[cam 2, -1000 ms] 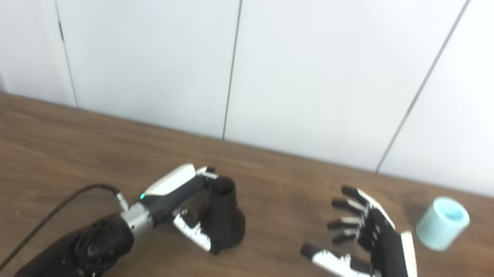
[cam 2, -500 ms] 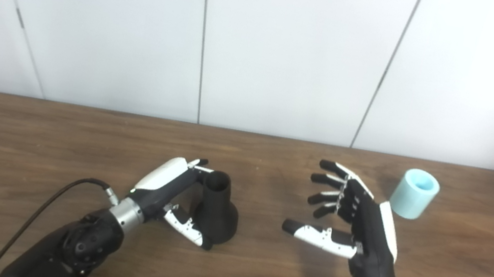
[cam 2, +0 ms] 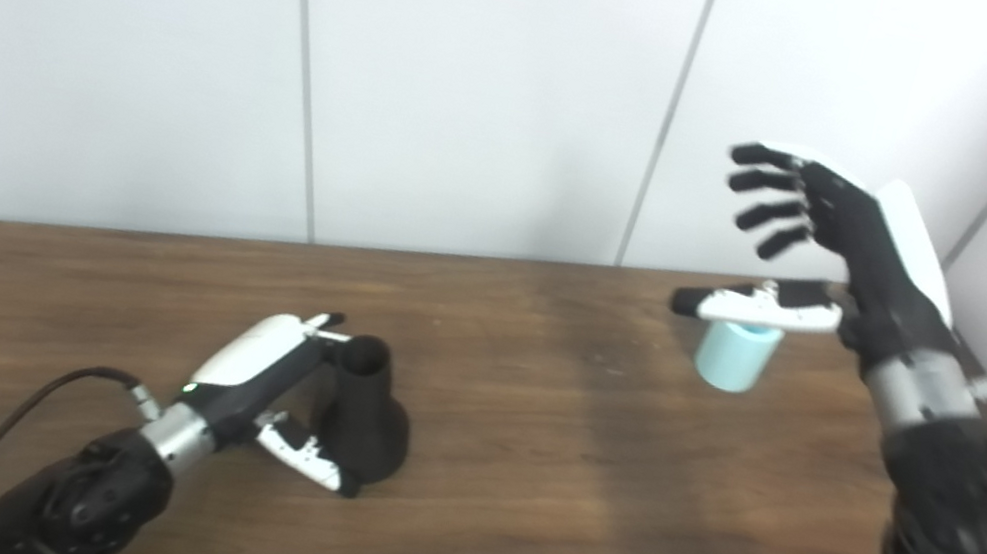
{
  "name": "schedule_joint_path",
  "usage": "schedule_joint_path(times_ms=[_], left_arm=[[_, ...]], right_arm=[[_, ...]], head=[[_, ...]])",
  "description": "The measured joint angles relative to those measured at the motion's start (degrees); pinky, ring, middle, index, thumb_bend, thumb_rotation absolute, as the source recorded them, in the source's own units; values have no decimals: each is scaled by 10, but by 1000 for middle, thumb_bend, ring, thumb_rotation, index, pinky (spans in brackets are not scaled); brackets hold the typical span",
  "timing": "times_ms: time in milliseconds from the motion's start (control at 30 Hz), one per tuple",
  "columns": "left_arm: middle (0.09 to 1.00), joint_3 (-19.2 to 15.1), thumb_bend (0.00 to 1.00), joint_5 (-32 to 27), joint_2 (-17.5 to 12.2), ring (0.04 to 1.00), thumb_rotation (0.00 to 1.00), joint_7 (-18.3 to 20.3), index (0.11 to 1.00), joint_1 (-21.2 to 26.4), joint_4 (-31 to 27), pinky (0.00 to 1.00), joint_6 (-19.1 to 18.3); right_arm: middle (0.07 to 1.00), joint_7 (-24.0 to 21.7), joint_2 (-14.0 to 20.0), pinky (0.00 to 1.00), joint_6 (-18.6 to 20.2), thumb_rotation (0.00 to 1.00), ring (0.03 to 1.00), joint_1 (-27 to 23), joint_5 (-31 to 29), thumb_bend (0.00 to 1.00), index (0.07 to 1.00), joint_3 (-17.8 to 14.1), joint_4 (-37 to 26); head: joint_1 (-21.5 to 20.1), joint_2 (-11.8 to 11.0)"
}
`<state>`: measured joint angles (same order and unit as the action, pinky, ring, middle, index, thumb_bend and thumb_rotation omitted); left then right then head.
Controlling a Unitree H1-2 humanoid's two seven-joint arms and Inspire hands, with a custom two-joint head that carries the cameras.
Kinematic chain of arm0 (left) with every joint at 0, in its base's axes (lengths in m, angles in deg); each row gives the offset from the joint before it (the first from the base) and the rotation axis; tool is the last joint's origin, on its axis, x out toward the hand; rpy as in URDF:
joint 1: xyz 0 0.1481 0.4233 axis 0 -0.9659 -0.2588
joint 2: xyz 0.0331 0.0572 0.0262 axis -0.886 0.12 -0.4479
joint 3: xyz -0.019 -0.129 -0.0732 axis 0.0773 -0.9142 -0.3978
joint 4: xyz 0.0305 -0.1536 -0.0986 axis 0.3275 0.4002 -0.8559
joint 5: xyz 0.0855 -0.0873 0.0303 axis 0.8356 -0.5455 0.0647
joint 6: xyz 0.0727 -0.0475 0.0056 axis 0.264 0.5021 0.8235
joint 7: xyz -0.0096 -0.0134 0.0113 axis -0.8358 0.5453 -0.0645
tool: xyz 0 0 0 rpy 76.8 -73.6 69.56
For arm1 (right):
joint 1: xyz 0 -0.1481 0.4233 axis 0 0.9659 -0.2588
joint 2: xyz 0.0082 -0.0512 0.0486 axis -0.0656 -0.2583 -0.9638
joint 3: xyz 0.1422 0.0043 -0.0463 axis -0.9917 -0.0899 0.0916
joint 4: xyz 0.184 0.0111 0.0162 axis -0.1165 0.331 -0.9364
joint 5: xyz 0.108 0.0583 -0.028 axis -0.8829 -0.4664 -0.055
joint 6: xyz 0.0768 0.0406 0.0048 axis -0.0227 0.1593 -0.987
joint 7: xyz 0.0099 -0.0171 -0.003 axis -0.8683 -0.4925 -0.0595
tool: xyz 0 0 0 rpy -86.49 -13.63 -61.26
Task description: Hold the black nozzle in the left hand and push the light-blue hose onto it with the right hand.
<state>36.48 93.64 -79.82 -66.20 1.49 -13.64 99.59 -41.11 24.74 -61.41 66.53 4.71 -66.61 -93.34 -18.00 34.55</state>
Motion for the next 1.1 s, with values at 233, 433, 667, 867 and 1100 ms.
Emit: schedule_joint_path(times_ms=[233, 433, 667, 867, 1100], left_arm=[[470, -8, 527, -13, -13, 611, 0, -2, 491, -4, 6, 1000, 27], [474, -13, 527, -27, -15, 609, 0, -5, 489, -4, 38, 1000, 89], [484, -20, 527, -36, -18, 609, 0, -9, 484, -4, 62, 1000, 122], [480, -22, 527, -37, -23, 608, 0, -9, 486, -4, 64, 1000, 132], [480, -23, 527, -37, -23, 608, 0, -8, 486, -5, 63, 1000, 132]], right_arm=[[895, -247, 3, 655, 3, 141, 827, -112, 234, 885, 845, -17, 59], [983, -374, -4, 784, 3, 184, 943, -151, 411, 949, 896, 21, 179], [969, -303, -11, 785, 3, 157, 933, -152, 405, 943, 893, 26, 245], [953, -257, -12, 788, 3, 154, 932, -153, 400, 944, 886, 47, 296], [946, -220, -21, 791, 3, 142, 932, -155, 391, 940, 884, 64, 325]], head=[[-69, -33], [-95, -51], [-107, -55], [-107, -54], [-106, -54]])
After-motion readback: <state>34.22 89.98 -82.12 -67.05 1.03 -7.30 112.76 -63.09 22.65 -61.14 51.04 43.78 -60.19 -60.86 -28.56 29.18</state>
